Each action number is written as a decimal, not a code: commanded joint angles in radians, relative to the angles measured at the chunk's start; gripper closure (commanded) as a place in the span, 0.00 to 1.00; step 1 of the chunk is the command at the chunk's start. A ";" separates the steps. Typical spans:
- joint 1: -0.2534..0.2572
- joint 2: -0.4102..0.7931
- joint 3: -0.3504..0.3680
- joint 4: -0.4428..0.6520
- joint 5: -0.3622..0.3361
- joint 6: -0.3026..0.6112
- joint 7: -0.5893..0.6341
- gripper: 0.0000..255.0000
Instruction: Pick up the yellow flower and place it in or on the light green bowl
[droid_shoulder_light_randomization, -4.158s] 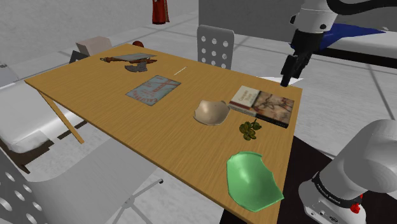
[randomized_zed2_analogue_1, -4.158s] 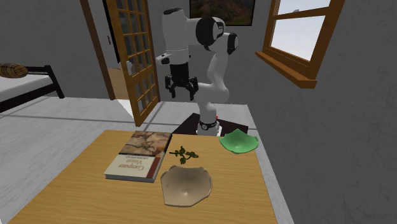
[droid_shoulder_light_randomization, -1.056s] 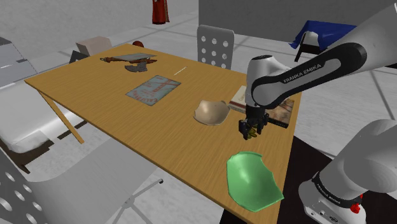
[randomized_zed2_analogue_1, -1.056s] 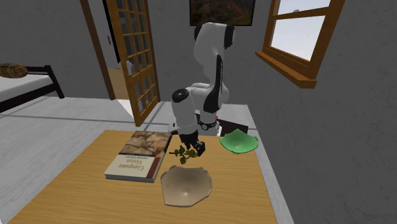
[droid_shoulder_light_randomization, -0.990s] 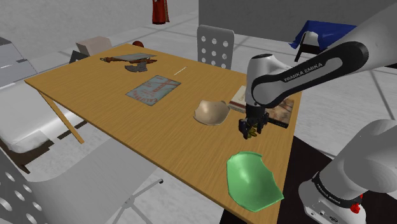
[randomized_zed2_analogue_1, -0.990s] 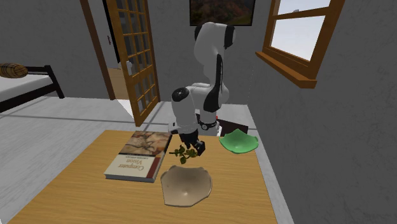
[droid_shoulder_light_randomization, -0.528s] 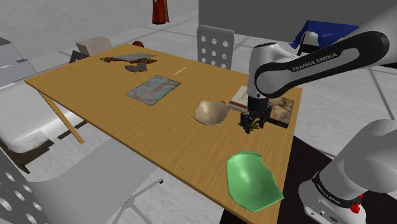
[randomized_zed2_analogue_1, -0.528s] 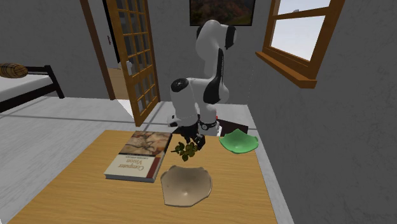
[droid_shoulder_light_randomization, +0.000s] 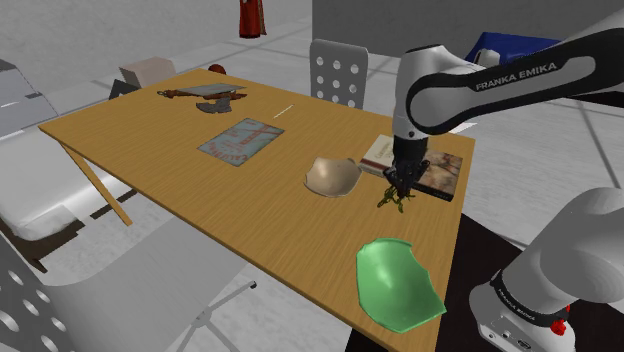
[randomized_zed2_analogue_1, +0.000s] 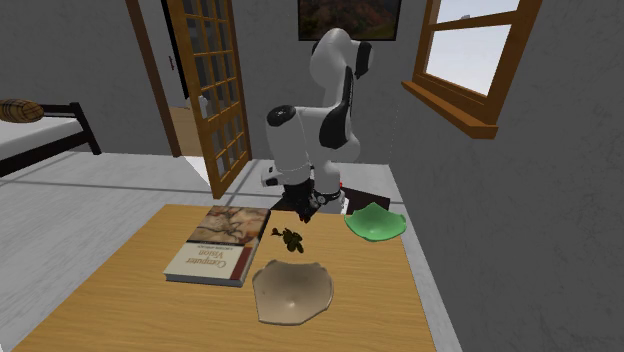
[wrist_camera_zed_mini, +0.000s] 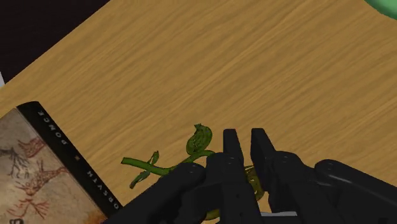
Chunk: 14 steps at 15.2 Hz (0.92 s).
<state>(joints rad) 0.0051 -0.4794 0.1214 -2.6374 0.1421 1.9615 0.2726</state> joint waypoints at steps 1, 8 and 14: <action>0.000 0.000 0.000 0.000 0.000 0.000 0.000 1.00; -0.105 0.157 -0.017 0.059 -0.102 0.127 0.097 0.00; -0.149 0.242 -0.029 0.065 -0.154 0.219 0.147 0.00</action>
<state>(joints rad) -0.1410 -0.2452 0.0937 -2.5639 -0.0082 2.1634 0.4180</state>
